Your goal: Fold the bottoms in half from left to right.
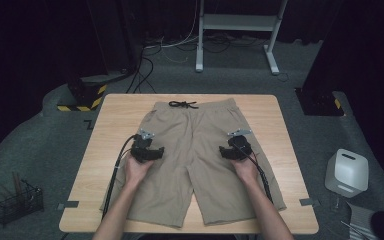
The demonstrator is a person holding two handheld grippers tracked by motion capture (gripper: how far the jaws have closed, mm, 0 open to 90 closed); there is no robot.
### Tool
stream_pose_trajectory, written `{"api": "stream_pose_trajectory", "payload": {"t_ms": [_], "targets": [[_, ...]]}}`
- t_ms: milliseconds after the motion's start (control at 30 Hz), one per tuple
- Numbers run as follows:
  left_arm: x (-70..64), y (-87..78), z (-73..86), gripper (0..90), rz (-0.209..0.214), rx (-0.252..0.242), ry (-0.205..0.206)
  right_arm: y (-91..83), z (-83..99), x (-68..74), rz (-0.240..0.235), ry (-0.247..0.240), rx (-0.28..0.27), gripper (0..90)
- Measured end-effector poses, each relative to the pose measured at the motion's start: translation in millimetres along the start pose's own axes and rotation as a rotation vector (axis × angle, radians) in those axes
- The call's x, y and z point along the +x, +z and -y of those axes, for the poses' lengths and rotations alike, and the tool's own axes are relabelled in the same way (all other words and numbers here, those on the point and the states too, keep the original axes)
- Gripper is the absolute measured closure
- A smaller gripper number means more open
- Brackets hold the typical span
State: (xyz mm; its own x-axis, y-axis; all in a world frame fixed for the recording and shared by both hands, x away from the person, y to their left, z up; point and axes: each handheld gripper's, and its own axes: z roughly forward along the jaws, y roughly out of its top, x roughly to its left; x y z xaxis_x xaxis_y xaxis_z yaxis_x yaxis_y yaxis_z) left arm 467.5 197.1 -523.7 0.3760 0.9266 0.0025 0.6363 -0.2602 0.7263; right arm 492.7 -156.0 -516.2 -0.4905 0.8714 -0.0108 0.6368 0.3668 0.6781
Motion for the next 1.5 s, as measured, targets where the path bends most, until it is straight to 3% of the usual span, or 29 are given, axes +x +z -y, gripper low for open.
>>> {"api": "stream_pose_trajectory", "payload": {"t_ms": [167,600,1000,1500], "targets": [[-1.9,-0.9,5.5,28.8,-0.005,-0.035,-0.005,-0.8,1.5,0.6,0.001,0.001,-0.002,40.1],[-11.2,-10.3,14.2,31.3,0.007,-0.039,0.014,-11.0,15.8,8.4,0.005,0.01,-0.027,40.1],[-23.1,-23.5,26.5,33.3,0.032,-0.042,0.042,-24.9,31.5,17.8,-0.012,-0.014,-0.033,40.1],[-43.0,-44.7,46.5,33.8,0.035,-0.043,0.039,-46.8,54.9,33.8,-0.033,-0.041,-0.032,40.2]]}}
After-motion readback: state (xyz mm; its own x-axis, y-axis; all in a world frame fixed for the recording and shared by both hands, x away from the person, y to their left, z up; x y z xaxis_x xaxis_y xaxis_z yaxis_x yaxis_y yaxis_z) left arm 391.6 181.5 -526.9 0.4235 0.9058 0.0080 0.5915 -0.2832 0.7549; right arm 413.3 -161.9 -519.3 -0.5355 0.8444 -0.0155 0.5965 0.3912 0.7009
